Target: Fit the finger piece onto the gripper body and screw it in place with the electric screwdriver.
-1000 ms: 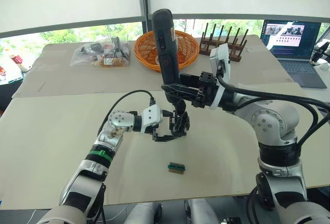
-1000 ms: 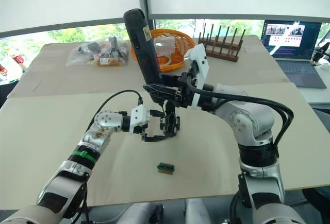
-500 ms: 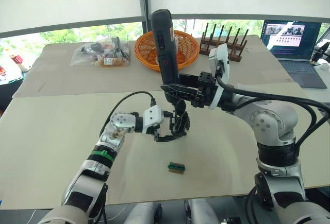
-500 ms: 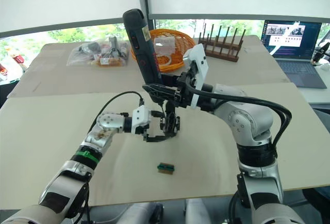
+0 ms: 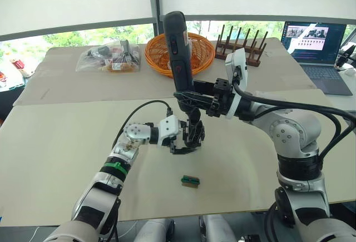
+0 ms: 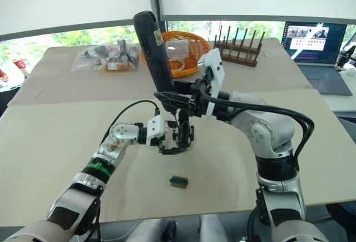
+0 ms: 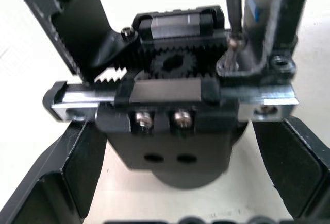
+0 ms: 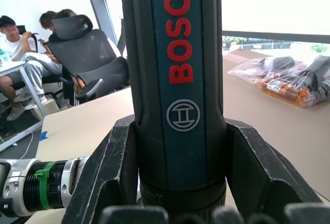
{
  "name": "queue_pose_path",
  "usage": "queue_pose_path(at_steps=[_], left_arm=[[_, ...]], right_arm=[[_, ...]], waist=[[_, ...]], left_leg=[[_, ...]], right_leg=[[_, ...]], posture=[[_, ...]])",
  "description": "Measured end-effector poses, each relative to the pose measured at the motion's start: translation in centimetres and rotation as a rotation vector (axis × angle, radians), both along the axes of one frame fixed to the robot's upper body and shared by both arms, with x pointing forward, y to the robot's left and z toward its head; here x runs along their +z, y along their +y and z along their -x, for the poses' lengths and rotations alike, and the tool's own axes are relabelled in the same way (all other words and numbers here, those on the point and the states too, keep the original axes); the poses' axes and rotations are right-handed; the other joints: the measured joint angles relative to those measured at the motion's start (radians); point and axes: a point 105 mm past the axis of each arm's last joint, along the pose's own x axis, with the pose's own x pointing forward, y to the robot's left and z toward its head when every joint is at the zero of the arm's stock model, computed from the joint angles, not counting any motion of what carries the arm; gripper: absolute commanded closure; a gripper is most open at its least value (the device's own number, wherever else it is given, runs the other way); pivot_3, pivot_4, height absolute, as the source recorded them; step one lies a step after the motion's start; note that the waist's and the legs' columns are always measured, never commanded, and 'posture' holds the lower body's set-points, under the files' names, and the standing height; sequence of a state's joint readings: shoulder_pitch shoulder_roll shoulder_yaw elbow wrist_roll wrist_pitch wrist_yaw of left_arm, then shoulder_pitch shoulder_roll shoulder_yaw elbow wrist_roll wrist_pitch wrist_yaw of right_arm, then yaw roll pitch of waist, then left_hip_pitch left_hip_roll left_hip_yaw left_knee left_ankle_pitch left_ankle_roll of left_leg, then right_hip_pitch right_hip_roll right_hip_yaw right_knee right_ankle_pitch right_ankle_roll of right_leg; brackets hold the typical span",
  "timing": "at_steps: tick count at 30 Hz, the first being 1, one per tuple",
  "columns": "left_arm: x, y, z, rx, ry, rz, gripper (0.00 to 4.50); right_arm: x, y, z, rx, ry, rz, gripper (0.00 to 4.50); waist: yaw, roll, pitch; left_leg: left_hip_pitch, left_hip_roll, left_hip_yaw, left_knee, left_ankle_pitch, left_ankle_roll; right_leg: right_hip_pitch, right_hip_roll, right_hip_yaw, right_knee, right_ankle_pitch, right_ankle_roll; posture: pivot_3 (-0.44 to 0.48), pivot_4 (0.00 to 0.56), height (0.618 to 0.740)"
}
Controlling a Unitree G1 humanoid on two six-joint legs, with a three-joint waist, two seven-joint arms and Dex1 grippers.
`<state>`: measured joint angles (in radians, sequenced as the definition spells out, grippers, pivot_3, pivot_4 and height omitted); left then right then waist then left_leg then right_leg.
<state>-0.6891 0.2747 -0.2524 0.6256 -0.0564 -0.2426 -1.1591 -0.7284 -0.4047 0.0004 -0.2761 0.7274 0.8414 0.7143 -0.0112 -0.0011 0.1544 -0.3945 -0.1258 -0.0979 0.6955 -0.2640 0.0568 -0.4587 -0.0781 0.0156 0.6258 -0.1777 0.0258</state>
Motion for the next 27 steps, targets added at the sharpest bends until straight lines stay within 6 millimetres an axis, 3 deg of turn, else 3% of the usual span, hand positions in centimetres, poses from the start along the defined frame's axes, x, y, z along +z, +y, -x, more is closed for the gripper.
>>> queue_pose_path(at_steps=[1,4,6,27], left_arm=[[0.02,-0.04,-0.04,0.0,0.0,0.0,0.0],[-0.07,-0.19,-0.15,0.002,-0.001,-0.001,0.75],[-0.12,-0.36,-0.18,0.001,-0.004,0.001,1.6],[-0.16,-0.56,-0.57,-0.009,-0.011,-0.001,1.65]], right_arm=[[0.0,0.0,0.0,0.0,0.0,0.0,2.53],[0.0,-0.01,-0.01,-0.001,0.0,0.0,2.53],[0.0,0.0,0.0,-0.001,-0.001,0.001,2.53],[-0.42,-0.32,0.39,-0.007,-0.063,0.029,2.53]], waist=[[0.0,0.0,0.0],[0.0,0.0,0.0],[0.0,0.0,0.0],[0.004,0.0,0.0]], left_leg=[[0.0,0.0,0.0,0.0,0.0,0.0],[0.0,0.0,0.0,0.0,0.0,0.0],[0.0,0.0,0.0,0.0,0.0,0.0],[0.0,0.0,0.0,0.001,0.0,0.0]], right_leg=[[0.0,0.0,0.0,0.0,0.0,0.0],[0.0,0.0,0.0,0.0,0.0,0.0],[0.0,0.0,0.0,0.0,0.0,0.0],[0.0,0.0,0.0,0.0,0.0,0.0]], posture=[[0.0,0.15,0.74],[0.0,0.15,0.74],[0.0,0.15,0.74],[0.0,0.15,0.74]])
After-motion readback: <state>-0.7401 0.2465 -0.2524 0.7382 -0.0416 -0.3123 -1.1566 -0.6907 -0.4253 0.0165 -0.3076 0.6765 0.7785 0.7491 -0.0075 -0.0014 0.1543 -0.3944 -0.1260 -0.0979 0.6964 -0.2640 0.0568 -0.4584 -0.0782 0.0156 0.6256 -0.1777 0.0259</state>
